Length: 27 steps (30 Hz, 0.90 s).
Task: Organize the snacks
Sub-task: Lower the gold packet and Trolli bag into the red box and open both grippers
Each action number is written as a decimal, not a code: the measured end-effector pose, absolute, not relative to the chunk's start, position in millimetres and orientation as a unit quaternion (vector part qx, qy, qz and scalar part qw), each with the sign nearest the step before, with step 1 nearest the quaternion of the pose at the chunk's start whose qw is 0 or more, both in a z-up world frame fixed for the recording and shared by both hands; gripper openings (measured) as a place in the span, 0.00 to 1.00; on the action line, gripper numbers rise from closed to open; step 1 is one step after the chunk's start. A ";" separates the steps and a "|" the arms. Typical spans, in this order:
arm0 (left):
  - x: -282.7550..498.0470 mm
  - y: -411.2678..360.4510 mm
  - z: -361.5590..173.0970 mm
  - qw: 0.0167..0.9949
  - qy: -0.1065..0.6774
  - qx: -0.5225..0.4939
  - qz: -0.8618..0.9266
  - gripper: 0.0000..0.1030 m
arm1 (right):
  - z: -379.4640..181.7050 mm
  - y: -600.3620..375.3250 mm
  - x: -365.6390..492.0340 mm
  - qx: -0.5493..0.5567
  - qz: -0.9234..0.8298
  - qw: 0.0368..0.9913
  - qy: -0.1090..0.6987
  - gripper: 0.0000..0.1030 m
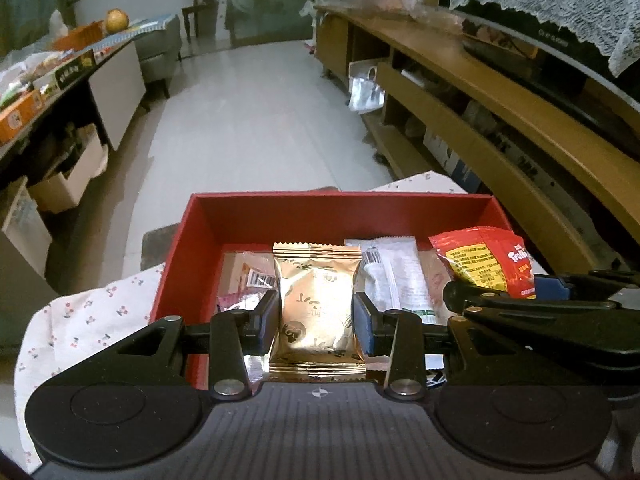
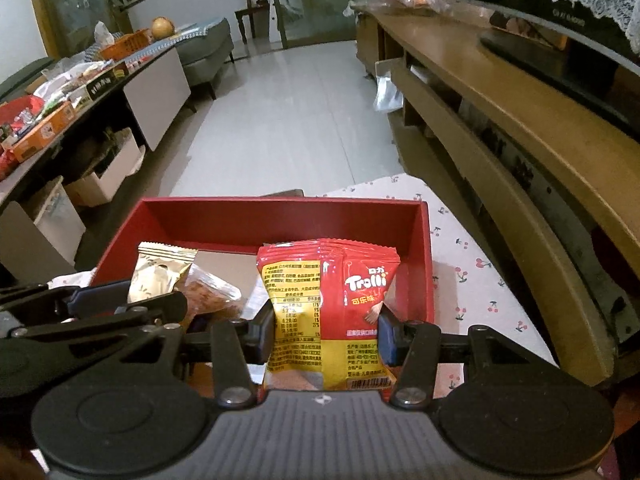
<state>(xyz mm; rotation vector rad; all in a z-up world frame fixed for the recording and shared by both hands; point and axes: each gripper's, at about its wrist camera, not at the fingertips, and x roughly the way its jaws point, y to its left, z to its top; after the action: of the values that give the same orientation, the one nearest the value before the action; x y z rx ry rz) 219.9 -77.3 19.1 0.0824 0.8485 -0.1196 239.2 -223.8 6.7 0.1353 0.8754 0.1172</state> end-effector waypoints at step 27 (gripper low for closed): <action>219.3 -68.6 22.8 0.907 0.419 0.013 -0.050 0.69 | 7.5 -232.6 244.8 0.075 0.050 0.903 0.419 0.74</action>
<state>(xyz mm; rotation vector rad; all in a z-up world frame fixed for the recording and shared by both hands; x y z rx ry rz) 219.3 -68.6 22.8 0.0261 0.8641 -0.1029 244.8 -232.6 7.5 0.1554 0.8668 0.1034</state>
